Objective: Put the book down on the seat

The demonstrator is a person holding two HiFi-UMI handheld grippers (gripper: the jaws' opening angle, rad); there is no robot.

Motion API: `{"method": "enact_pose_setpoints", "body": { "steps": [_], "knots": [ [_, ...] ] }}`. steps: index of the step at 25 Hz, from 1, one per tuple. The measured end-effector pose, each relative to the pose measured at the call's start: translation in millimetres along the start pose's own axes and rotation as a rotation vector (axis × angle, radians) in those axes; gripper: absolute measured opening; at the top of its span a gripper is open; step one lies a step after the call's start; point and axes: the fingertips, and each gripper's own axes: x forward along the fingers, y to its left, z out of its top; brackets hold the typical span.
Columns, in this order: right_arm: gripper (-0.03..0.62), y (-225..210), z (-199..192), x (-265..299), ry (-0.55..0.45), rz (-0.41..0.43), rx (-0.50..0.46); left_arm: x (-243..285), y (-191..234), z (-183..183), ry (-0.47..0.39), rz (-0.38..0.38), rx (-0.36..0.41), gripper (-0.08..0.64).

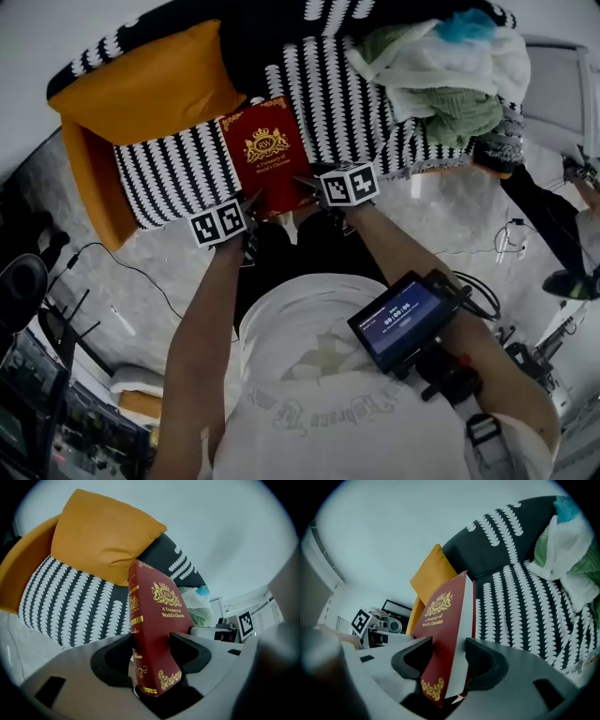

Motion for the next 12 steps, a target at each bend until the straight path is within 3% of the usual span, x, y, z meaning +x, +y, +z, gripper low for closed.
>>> {"method": "enact_pose_setpoints", "body": {
  "steps": [12],
  "knots": [
    [0.233,-19,2,28,0.087,0.0,-0.02,25,22,-2,-0.01,0.006,-0.077,0.256]
  ]
}}
